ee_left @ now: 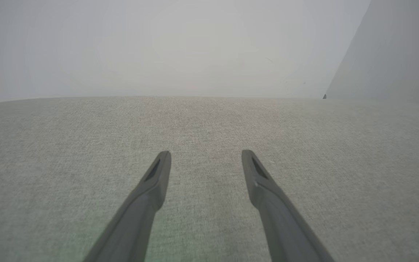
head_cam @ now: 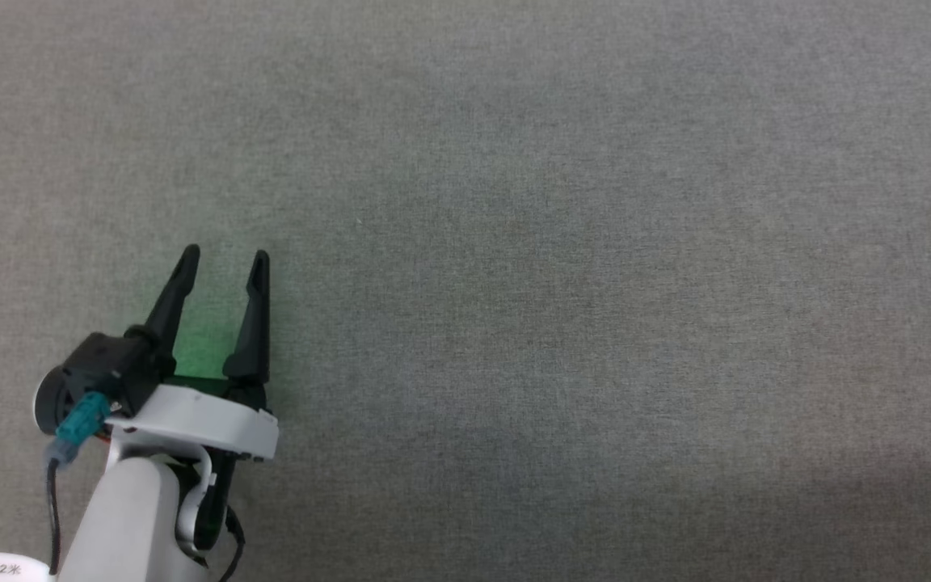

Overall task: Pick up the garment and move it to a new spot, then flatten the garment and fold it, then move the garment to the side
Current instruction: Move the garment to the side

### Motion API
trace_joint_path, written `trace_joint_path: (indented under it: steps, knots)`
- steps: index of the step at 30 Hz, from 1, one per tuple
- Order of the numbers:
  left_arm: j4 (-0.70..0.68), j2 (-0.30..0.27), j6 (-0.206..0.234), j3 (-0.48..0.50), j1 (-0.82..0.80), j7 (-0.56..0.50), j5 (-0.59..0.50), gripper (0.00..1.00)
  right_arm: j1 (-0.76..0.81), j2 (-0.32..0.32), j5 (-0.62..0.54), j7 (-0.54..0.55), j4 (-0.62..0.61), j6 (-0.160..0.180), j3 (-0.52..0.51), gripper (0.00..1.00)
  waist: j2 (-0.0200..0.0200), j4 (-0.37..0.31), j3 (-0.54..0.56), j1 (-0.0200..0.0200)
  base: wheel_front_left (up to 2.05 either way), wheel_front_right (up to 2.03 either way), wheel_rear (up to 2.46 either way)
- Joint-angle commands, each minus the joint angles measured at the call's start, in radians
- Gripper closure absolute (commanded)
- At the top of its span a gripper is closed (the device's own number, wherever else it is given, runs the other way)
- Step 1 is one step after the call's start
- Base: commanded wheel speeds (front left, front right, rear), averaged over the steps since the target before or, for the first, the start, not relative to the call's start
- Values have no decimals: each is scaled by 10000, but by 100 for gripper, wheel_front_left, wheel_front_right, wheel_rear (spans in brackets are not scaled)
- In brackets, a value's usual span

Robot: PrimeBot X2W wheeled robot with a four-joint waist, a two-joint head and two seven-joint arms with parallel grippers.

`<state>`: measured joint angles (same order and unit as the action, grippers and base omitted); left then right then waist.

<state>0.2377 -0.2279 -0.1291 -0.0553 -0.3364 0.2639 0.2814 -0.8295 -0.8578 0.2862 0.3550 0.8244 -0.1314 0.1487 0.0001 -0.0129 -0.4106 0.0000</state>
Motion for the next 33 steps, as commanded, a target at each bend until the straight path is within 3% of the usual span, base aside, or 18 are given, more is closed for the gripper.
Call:
trace_joint_path:
  steps: [1,2,8,10,11,23,33]
  knots:
    - [12,-38,-28,-18,-131,-8,-16,0,-120,105,-167,-85,99,15,-90,99,-1,22,-60,0,0,0,0]
    - [26,-49,-28,-44,-126,-8,-22,0,-148,199,-247,-116,233,15,-134,89,-1,30,-81,0,0,0,0]
    - [133,-97,-28,-148,-231,-8,-4,0,-389,694,-647,-294,993,15,-442,55,-1,81,-114,0,0,0,0]
    - [178,-109,-28,-169,-244,-8,19,0,-481,778,-822,-432,1115,15,-504,9,-1,97,-68,0,0,0,0]
    - [204,-116,-28,-171,-242,-8,30,0,-540,800,-877,-493,1174,15,-566,0,-1,101,-29,0,0,0,0]
    - [444,20,-28,58,308,-8,7,0,-493,1436,-1225,-1723,1206,15,-479,0,-1,-143,1185,0,0,0,0]
    - [636,100,-27,472,1100,-8,51,0,637,2699,-528,-4101,203,15,-123,0,-1,-449,2764,0,0,0,0]
